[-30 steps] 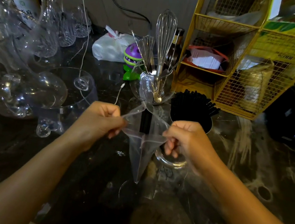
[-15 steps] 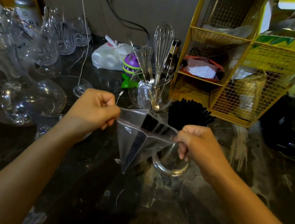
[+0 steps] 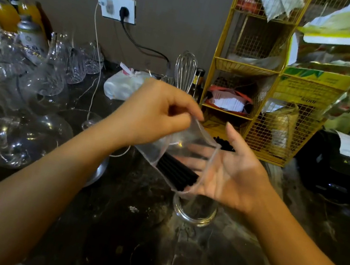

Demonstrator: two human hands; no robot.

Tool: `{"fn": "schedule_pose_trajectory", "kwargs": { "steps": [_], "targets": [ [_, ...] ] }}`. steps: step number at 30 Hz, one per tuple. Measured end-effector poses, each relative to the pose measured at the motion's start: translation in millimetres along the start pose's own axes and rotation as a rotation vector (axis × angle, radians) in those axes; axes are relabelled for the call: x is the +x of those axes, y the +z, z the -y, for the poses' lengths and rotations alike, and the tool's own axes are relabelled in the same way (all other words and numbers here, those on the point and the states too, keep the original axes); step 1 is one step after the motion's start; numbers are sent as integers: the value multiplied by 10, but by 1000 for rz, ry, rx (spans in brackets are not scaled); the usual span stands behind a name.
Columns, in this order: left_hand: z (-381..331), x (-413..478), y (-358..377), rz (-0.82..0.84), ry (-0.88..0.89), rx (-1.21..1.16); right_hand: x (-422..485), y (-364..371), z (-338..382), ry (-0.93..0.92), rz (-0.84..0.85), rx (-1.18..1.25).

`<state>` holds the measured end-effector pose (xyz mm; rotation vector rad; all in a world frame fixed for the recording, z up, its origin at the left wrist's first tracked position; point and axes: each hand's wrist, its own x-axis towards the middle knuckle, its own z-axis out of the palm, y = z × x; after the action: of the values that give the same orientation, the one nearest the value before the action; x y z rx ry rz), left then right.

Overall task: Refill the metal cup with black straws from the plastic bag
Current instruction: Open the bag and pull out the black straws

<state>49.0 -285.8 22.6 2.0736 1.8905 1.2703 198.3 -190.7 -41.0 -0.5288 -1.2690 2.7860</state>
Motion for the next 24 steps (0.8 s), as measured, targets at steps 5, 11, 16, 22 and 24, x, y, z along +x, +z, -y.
{"fn": "schedule_pose_trajectory", "kwargs": {
  "steps": [5, 11, 16, 22, 24],
  "targets": [
    [-150, 169, 99, 132, 277, 134, 84, -4, 104, -65, -17, 133],
    [-185, 382, 39, 299, 225, -76, 43, -109, 248, -184, 137, 211],
    [175, 440, 82, -223, -300, -545, -62, -197, 422, -336, 76, 172],
    [472, 381, 461, 306, -759, -1179, -121, -252, 579, -394, 10, 128],
    [487, 421, 570, 356, -682, -1318, -152, -213, 607, -388, -86, 53]
  ]
}}
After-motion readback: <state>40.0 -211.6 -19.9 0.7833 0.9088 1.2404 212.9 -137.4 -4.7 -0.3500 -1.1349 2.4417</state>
